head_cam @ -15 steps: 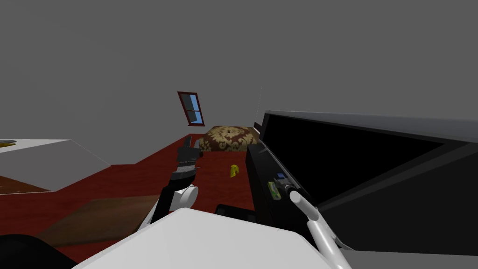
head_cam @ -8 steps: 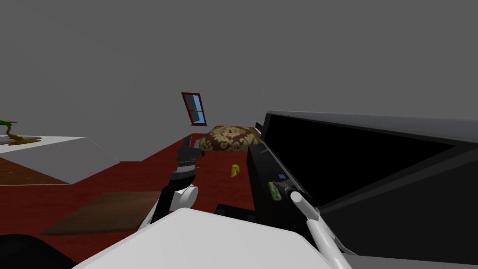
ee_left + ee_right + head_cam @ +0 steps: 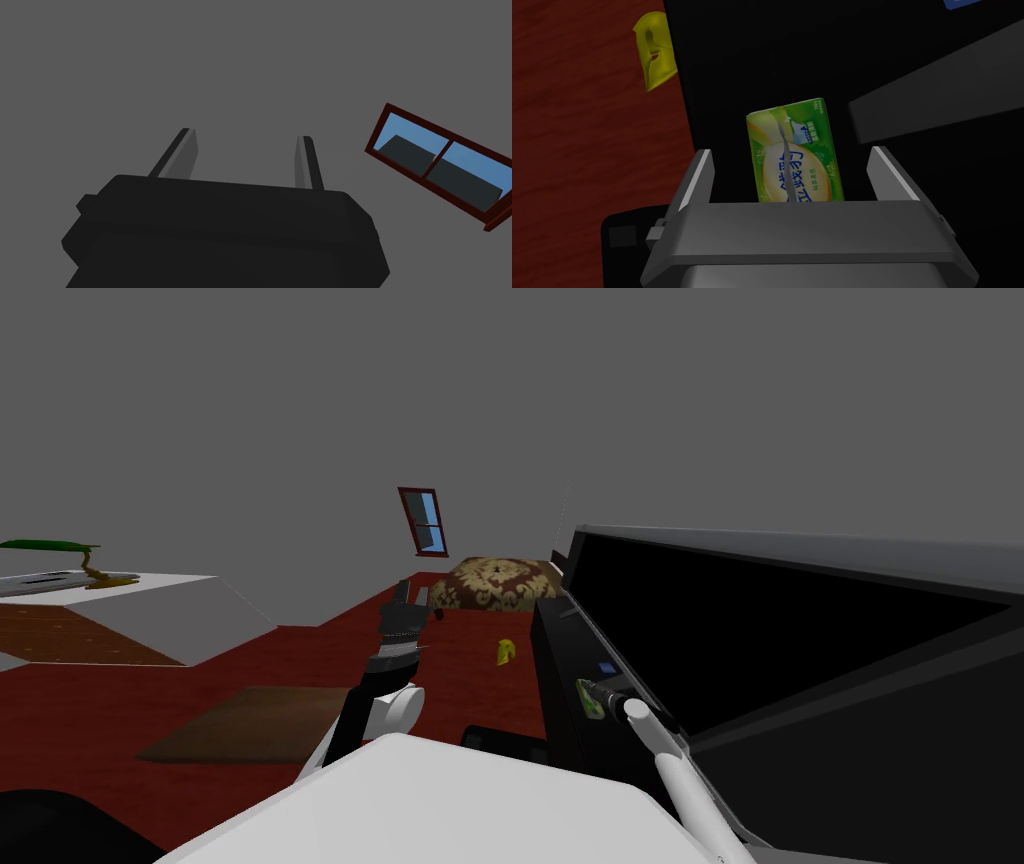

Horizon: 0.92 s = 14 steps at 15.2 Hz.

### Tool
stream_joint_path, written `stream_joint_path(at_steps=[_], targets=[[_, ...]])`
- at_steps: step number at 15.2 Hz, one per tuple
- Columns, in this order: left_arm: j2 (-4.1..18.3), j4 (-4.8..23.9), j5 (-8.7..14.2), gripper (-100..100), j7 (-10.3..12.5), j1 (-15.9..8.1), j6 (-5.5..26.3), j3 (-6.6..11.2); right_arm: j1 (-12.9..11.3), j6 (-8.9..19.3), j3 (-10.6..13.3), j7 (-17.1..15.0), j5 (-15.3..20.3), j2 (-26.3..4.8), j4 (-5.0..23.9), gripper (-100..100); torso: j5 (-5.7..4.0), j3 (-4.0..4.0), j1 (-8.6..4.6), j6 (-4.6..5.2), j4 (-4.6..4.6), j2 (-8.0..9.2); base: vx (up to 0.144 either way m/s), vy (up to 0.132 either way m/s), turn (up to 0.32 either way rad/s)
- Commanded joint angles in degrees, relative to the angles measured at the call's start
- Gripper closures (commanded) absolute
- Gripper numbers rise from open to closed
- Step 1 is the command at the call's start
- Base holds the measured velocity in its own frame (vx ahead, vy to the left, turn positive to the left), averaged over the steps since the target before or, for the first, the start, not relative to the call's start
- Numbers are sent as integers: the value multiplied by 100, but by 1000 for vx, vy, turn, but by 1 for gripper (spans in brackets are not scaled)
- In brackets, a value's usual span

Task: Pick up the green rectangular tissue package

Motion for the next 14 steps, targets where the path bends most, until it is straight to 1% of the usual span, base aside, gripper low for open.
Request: stream_joint_path(at_steps=[1, 2, 3, 6, 7, 8, 12, 13, 14], targets=[[0, 0, 0, 0, 0, 0, 0, 0, -54, 105, -36, -63, -123, -8, 159, -100, 0, 0, 0, 0, 0, 0, -14, -15, 33], [0, 0, 0, 0, 0, 0, 0, 0, -35, 47, -16, -35, -55, -1, 87, -100, 0, 0, 1, 0, 0, 0, -8, -9, 11], [0, 0, 0, 0, 0, 0, 0, 0, -38, -118, -54, 58, -79, 125, 232, -100, 1, -1, 3, 1, 0, -2, 19, -30, 90], [1, 0, 0, 0, 0, 1, 0, 0, -33, -297, -89, 162, -89, 250, 356, -100, -3, -11, -15, -1, -4, -21, 44, -66, 110], [1, 0, 0, 0, 0, 1, 0, 1, -32, -200, -70, 96, -71, 196, 286, -100, -4, -13, -19, 0, -5, -23, 5, -23, 43], [0, 0, 0, 0, 0, 1, 0, 0, -28, -223, -74, 104, -68, 206, 290, 100, -3, -10, -9, 1, -4, -16, 0, 0, 0], [0, 0, 0, 0, 0, 0, 0, 0, -27, -226, -85, 85, -80, 211, 294, 100, 4, -5, 10, -9, -3, -8, 0, 2, -5], [0, 0, 0, 0, 0, 0, 0, 0, -40, -46, -40, 17, -75, 75, 182, 100, 2, -12, 1, -12, -7, -17, -20, 27, -101], [-1, 0, 0, 0, 0, 1, 0, 0, -40, -10, -33, -4, -73, 50, 157, 100, 5, -12, 0, -5, -7, -17, -30, 50, -140]])
